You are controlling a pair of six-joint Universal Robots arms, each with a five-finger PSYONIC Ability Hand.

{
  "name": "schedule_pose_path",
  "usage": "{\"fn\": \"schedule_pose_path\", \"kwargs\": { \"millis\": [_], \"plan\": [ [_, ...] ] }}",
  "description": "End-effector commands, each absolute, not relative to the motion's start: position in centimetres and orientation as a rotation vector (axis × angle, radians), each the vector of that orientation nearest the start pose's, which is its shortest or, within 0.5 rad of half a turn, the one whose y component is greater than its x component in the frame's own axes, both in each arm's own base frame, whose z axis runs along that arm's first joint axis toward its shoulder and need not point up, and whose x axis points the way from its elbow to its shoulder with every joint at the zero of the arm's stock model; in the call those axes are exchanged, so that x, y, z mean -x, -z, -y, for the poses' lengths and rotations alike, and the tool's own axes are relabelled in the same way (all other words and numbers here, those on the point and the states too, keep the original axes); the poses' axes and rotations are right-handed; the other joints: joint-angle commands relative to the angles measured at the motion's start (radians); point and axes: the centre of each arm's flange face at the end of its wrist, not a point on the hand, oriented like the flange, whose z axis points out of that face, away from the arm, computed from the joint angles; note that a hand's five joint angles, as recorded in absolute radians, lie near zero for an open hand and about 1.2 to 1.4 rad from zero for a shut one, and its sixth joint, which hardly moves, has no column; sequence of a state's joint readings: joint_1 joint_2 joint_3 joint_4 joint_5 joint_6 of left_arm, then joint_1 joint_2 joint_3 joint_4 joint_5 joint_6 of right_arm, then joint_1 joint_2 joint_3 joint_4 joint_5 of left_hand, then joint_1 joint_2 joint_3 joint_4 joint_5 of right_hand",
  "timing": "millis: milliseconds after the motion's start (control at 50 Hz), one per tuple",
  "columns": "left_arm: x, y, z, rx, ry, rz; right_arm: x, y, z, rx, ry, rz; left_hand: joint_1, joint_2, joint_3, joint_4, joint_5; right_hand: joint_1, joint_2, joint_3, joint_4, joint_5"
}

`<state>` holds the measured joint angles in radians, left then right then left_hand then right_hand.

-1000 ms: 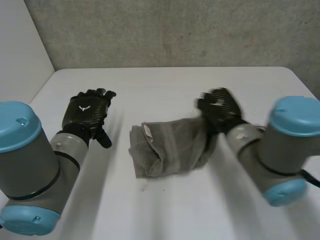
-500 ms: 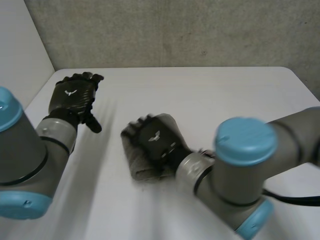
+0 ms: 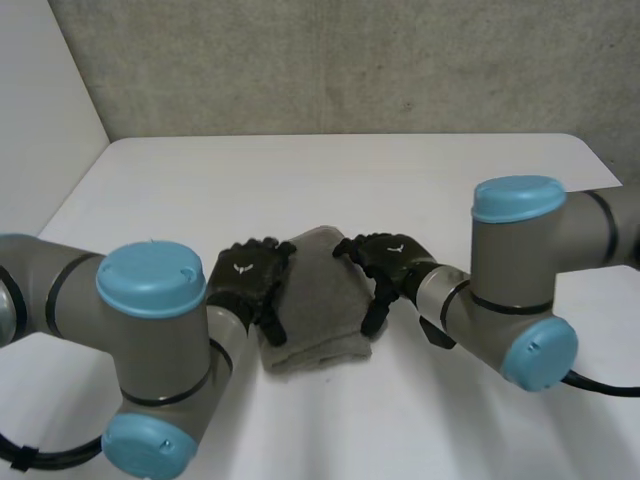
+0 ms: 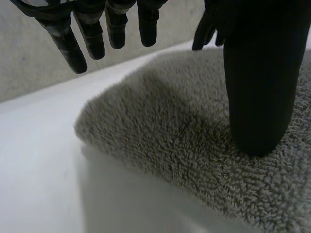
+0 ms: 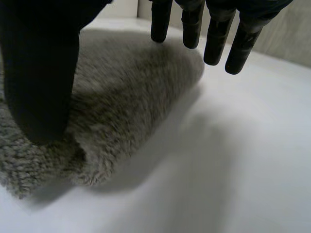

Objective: Fold the towel.

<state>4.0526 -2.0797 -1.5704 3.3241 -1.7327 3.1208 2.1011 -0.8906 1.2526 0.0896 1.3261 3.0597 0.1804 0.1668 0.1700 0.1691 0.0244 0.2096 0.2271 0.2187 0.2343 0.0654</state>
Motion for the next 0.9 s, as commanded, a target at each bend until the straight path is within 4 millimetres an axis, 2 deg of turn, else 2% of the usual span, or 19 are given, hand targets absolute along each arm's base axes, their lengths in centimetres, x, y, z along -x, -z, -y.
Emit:
{"fn": "schedule_pose_path", "kwargs": {
  "millis": [20, 80, 120, 140, 180, 200, 220, 240, 280, 300, 340, 360, 380, 400, 440, 500, 540, 720, 900],
  "plan": [
    [31.0, -14.0, 21.1, -0.756, 1.891, -2.702, -34.0, -14.3, 27.6, 0.967, 1.401, -2.168, 0.004, 0.017, 0.014, 0.015, -0.015, -0.035, -0.053, -0.044, -0.060, -0.065],
    [31.1, -14.5, 21.2, -0.752, 1.907, -2.696, -34.1, -15.0, 27.6, 0.978, 1.426, -2.153, 0.001, 0.014, 0.011, 0.012, -0.018, -0.035, -0.053, -0.044, -0.060, -0.065],
    [31.4, -17.1, 21.7, -0.740, 2.019, -2.639, -33.9, -18.3, 27.5, 0.960, 1.511, -2.092, -0.002, 0.011, 0.008, 0.009, -0.021, -0.035, -0.053, -0.044, -0.060, -0.065],
    [31.4, -17.1, 21.7, -0.740, 2.020, -2.638, -33.9, -18.3, 27.5, 0.960, 1.511, -2.092, -0.002, 0.011, 0.008, 0.009, -0.021, -0.035, -0.053, -0.044, -0.060, -0.065],
    [31.5, -21.2, 22.2, -0.697, 2.183, -2.551, -33.4, -22.4, 27.1, 0.926, 1.632, -2.013, -0.006, 0.008, 0.005, 0.005, -0.024, -0.035, -0.053, -0.044, -0.060, -0.065],
    [31.5, -21.2, 22.2, -0.697, 2.184, -2.550, -33.4, -22.5, 27.1, 0.926, 1.632, -2.012, -0.006, 0.008, 0.005, 0.005, -0.024, -0.035, -0.053, -0.044, -0.060, -0.065],
    [31.4, -23.4, 22.4, -0.670, 2.263, -2.504, -32.8, -24.6, 27.0, 0.887, 1.702, -1.989, -0.006, 0.008, 0.005, 0.005, -0.024, -0.035, -0.053, -0.044, -0.060, -0.065],
    [31.4, -23.4, 22.4, -0.669, 2.264, -2.504, -32.8, -24.6, 27.0, 0.887, 1.703, -1.989, -0.006, 0.008, 0.005, 0.005, -0.024, -0.035, -0.053, -0.044, -0.060, -0.065],
    [30.9, -28.0, 22.6, -0.606, 2.411, -2.409, -31.1, -29.3, 27.0, 0.769, 1.877, -1.930, -0.006, 0.008, 0.005, 0.005, -0.024, -0.035, -0.053, -0.044, -0.060, -0.065],
    [30.9, -28.0, 22.6, -0.606, 2.412, -2.408, -31.1, -29.3, 27.0, 0.769, 1.878, -1.929, -0.006, 0.008, 0.005, 0.005, -0.024, -0.035, -0.053, -0.044, -0.060, -0.065],
    [29.3, -32.3, 23.1, -0.511, 2.506, -2.318, -28.6, -33.4, 27.3, 0.624, 2.064, -1.892, -0.006, 0.008, 0.005, 0.005, -0.024, -0.035, -0.053, -0.044, -0.060, -0.065],
    [29.3, -32.3, 23.1, -0.511, 2.507, -2.318, -28.6, -33.4, 27.3, 0.623, 2.065, -1.892, -0.006, 0.008, 0.005, 0.005, -0.024, -0.035, -0.053, -0.044, -0.060, -0.065],
    [28.1, -34.1, 23.4, -0.459, 2.531, -2.280, -27.5, -34.8, 27.3, 0.568, 2.131, -1.887, -0.006, 0.008, 0.005, 0.005, -0.024, -0.035, -0.053, -0.044, -0.060, -0.065],
    [28.1, -34.1, 23.4, -0.459, 2.531, -2.280, -27.5, -34.8, 27.3, 0.567, 2.132, -1.886, -0.006, 0.008, 0.005, 0.005, -0.024, -0.035, -0.053, -0.044, -0.060, -0.065],
    [26.4, -36.7, 23.3, -0.392, 2.556, -2.232, -26.0, -36.5, 27.1, 0.488, 2.217, -1.893, -0.006, 0.008, 0.005, 0.005, -0.024, -0.035, -0.053, -0.044, -0.060, -0.065],
    [25.3, -38.1, 23.0, -0.361, 2.550, -2.220, -24.8, -36.8, 27.1, 0.445, 2.231, -1.945, -0.006, 0.008, 0.005, 0.005, -0.024, -0.035, -0.053, -0.044, -0.060, -0.065],
    [25.1, -38.2, 22.9, -0.355, 2.535, -2.227, -24.6, -36.7, 27.1, 0.445, 2.216, -1.974, -0.006, 0.008, 0.005, 0.005, -0.024, -0.035, -0.053, -0.044, -0.060, -0.065],
    [24.5, -38.4, 22.1, -0.385, 2.459, -2.284, -24.4, -35.5, 26.4, 0.481, 2.116, -2.074, -0.006, 0.008, 0.005, 0.005, -0.024, -0.035, -0.053, -0.044, -0.060, -0.065],
    [24.5, -38.1, 22.0, -0.391, 2.440, -2.300, -24.7, -35.3, 26.0, 0.509, 2.090, -2.074, -0.006, 0.008, 0.005, 0.005, -0.024, -0.035, -0.053, -0.044, -0.060, -0.065]
  ]
}}
